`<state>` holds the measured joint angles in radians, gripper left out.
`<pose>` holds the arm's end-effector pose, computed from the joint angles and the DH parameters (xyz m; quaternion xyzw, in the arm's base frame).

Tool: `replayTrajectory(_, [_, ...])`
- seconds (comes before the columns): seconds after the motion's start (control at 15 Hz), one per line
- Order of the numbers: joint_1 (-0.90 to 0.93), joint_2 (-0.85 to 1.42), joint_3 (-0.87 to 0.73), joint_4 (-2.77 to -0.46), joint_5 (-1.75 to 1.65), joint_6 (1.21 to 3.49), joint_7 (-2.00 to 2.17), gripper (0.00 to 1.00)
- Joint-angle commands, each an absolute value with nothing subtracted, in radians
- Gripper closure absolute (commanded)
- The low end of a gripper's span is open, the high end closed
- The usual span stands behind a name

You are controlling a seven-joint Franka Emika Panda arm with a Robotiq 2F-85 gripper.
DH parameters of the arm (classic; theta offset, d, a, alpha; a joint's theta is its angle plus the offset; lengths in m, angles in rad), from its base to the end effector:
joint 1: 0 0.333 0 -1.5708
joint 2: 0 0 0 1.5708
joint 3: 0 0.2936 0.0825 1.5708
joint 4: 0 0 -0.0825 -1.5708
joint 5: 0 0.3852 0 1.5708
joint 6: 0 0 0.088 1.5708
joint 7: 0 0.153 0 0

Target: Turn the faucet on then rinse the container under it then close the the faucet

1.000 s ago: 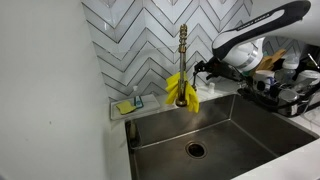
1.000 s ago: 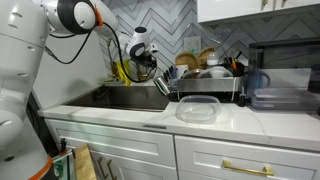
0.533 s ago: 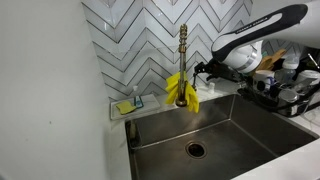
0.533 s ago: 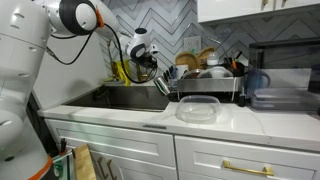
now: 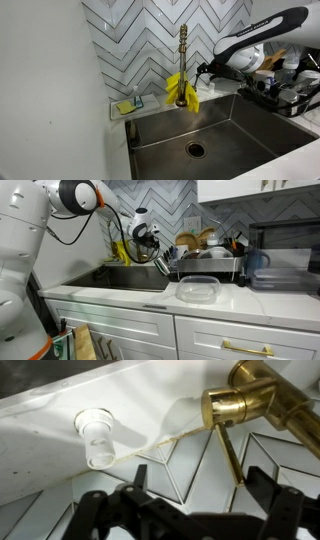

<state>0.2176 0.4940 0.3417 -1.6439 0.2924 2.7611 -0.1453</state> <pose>0.6481 0.3590 0.3579 -0.9208 -0.1750 -0.2681 0.2228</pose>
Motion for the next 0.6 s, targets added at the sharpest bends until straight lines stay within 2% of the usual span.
replayTrajectory(0.0, [0.224, 0.493, 0.317, -1.647, 0.260, 2.766, -0.096, 0.00])
replayTrajectory(0.53, [0.164, 0.433, 0.367, -1.641, 0.363, 2.629, -0.070, 0.00])
